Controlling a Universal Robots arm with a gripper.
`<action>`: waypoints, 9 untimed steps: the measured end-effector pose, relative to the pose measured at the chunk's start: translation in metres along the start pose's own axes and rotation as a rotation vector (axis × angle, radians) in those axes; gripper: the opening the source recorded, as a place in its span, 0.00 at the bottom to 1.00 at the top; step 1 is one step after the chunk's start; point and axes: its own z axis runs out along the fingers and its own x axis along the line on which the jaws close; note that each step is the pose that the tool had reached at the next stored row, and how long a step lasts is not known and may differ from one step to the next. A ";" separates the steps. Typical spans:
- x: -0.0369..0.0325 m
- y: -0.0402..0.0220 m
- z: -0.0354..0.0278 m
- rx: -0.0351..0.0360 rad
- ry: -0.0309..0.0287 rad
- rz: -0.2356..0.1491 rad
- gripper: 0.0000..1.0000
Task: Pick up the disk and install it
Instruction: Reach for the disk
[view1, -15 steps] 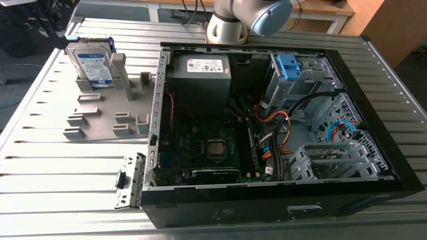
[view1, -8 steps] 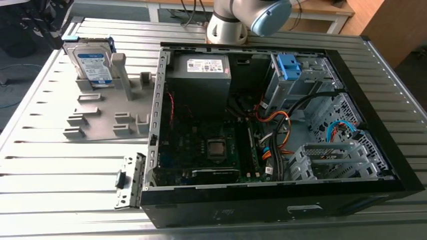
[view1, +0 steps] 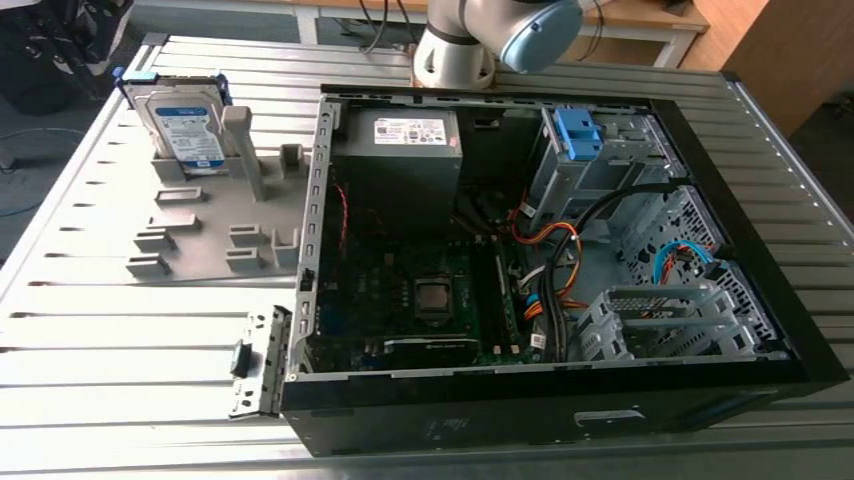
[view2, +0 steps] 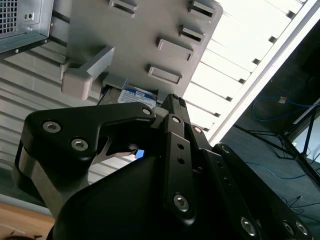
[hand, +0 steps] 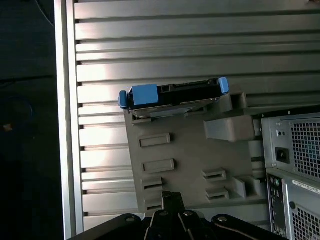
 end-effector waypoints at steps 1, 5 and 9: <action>0.0015 -0.0001 0.0000 0.0001 0.0001 0.000 0.11; 0.0078 -0.0003 0.0002 0.0001 0.0001 0.000 0.11; 0.0140 -0.0006 0.0005 0.0000 0.0001 0.000 0.11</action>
